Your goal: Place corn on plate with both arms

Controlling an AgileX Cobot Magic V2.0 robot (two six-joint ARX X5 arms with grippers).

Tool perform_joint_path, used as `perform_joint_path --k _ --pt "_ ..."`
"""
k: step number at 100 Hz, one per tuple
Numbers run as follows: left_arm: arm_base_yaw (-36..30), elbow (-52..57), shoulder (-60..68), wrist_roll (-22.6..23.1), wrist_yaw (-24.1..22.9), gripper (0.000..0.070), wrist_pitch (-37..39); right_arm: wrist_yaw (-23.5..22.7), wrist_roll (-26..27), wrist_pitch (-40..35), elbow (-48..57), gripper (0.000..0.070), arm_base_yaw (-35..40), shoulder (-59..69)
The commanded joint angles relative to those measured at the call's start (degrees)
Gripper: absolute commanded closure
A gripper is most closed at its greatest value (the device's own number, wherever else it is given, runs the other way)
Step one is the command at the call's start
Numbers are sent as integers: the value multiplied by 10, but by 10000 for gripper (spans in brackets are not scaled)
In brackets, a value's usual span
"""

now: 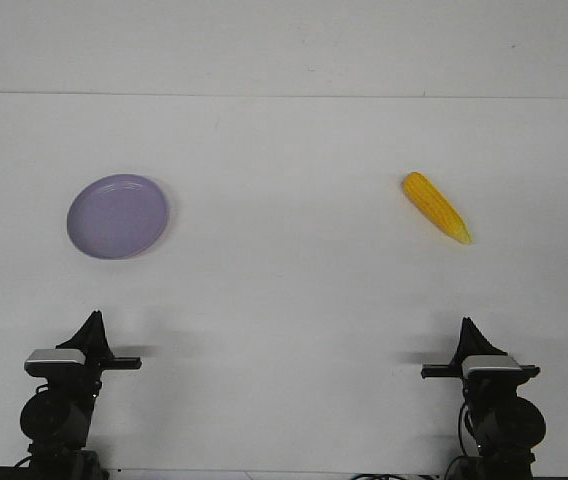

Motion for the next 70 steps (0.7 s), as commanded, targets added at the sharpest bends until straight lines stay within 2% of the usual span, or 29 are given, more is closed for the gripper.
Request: perform_joint_path --k 1,45,70 --pt "1 -12 -1 4 -1 685 8 0 -3 6 -2 684 -2 0" --pt "1 -12 -1 0 -1 685 12 1 -3 6 -2 684 -2 0" --pt "1 -12 -1 -119 12 685 28 1 -3 6 -2 684 -2 0"
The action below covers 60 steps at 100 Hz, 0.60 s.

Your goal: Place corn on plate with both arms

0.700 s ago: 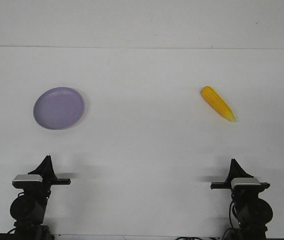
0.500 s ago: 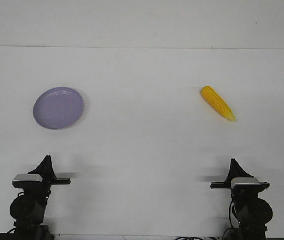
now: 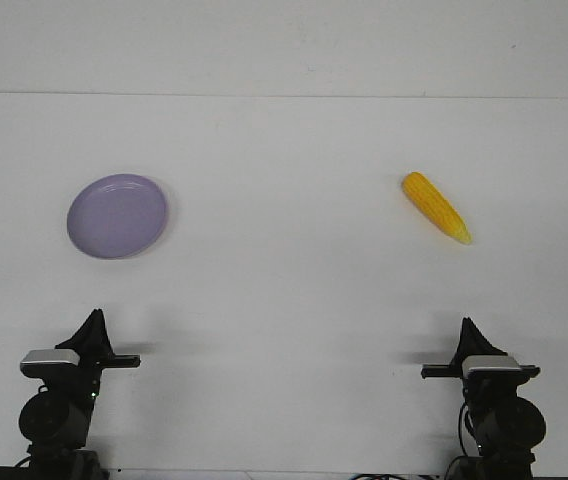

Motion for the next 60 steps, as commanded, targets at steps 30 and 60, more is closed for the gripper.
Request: perform_joint_path --k 30,60 --pt "1 104 47 -109 7 689 39 1 -3 6 -2 684 -2 0" --pt "3 347 321 -42 -32 241 -129 0 -3 6 -2 684 -2 0"
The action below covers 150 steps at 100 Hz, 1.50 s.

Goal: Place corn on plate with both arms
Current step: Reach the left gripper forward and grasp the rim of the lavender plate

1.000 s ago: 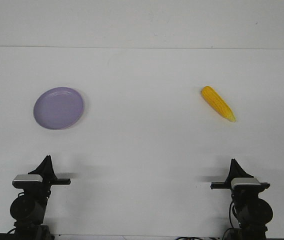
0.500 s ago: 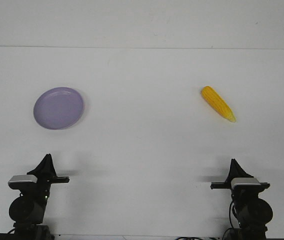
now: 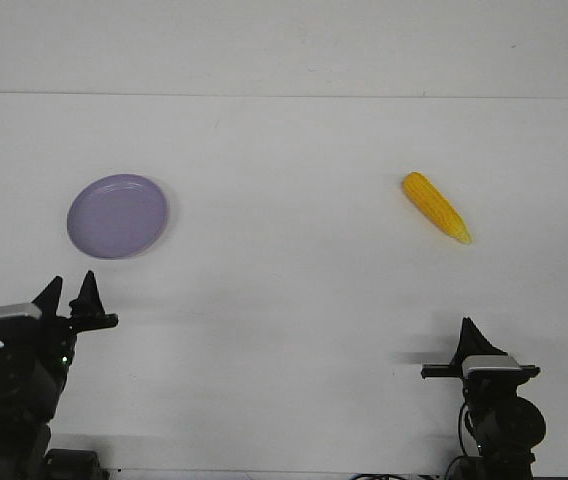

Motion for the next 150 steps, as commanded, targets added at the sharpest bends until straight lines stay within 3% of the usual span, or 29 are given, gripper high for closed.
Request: perform_joint_path --k 1,20,45,61,104,109,127,150 --pt "4 44 66 28 -15 241 -17 1 -3 6 -2 684 -2 0" --pt "57 150 260 38 -9 241 -31 1 -3 6 -2 684 -2 0" --pt "172 294 534 26 100 241 -57 0 -3 6 -2 684 -2 0" --pt "200 386 679 26 120 241 -86 1 -3 6 -2 684 -2 0" --pt "199 435 823 31 130 249 -63 1 -3 6 -2 684 -2 0" --pt "198 435 824 32 130 300 -62 1 -3 6 -2 684 -2 0" --pt "197 435 824 32 130 700 -54 0 -3 6 -2 684 -2 0" --pt "195 435 807 38 150 691 -58 0 -3 6 -2 684 -2 0"
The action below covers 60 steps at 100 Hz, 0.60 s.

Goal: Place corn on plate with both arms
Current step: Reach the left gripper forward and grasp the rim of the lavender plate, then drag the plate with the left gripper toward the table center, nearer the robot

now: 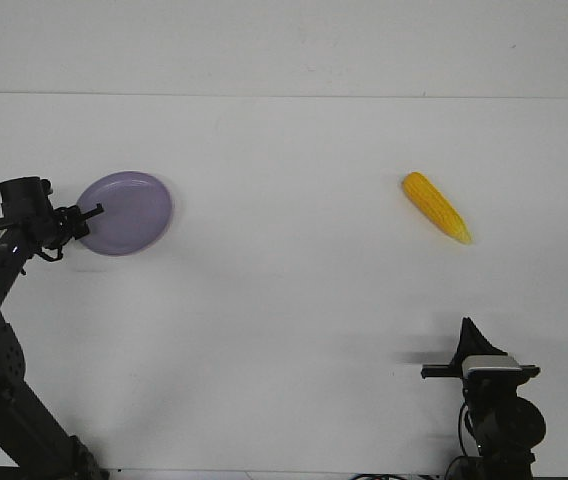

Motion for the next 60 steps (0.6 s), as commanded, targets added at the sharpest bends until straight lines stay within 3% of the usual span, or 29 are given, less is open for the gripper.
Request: perform_joint_path --k 1,34,60 --pt "0 9 -5 7 17 691 -4 0 -3 6 -2 684 -2 0" --pt "-22 7 -185 -2 154 691 -85 0 -3 6 -2 684 -2 0" --pt "-163 -106 -377 -14 159 691 -105 0 -3 6 -2 684 -2 0"
